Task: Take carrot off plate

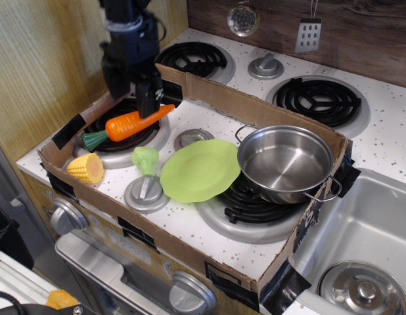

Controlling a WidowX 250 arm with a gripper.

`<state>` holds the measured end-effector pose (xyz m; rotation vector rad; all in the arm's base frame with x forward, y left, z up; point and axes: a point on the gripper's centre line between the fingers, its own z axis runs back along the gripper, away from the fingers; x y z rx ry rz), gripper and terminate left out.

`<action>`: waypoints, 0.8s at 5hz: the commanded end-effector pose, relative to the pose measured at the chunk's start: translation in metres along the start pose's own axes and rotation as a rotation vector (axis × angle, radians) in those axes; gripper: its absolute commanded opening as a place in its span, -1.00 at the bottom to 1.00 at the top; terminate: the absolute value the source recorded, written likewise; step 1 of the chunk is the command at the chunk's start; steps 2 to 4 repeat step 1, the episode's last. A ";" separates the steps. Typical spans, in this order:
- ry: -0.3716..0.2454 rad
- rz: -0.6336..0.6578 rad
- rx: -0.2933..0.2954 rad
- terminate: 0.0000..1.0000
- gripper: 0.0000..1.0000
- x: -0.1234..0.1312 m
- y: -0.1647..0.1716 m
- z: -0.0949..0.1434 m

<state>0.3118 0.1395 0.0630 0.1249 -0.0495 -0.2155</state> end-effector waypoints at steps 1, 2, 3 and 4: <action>-0.007 0.024 0.095 1.00 1.00 0.022 -0.003 0.044; -0.007 0.024 0.095 1.00 1.00 0.022 -0.003 0.044; -0.007 0.024 0.095 1.00 1.00 0.022 -0.003 0.044; -0.007 0.024 0.095 1.00 1.00 0.022 -0.003 0.044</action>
